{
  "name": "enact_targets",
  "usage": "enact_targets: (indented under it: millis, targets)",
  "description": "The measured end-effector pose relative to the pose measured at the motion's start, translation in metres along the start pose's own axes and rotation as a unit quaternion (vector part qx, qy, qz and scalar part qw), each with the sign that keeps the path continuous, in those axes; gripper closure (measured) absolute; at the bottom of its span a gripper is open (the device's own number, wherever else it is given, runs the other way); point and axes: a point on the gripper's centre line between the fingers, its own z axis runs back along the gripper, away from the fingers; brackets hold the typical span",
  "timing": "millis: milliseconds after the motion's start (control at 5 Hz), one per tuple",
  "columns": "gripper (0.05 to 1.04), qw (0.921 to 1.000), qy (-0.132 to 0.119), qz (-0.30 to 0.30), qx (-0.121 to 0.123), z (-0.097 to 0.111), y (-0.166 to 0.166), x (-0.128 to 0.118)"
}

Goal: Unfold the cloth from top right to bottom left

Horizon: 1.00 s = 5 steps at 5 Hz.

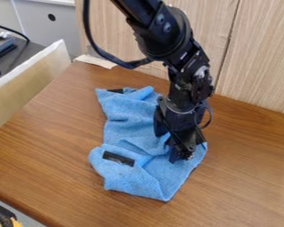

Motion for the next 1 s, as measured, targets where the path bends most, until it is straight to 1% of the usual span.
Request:
enact_targets:
  millis: [200, 400, 600, 800, 1000]
  targets:
    - [0.509, 1.0, 0.0, -0.003, 0.002, 0.0, 0.003, -0.001]
    - [0.764, 1.0, -0.003, 0.001, -0.001, 0.0, 0.004, -0.001]
    - [0.923, 1.0, -0.005, 0.003, -0.002, 0.002, 0.004, -0.003]
    - [0.997, 0.9998, -0.017, 0.004, 0.008, 0.015, 0.008, -0.005]
    - [1.005, 0.9987, -0.039, 0.02, 0.026, 0.038, 0.02, -0.01]
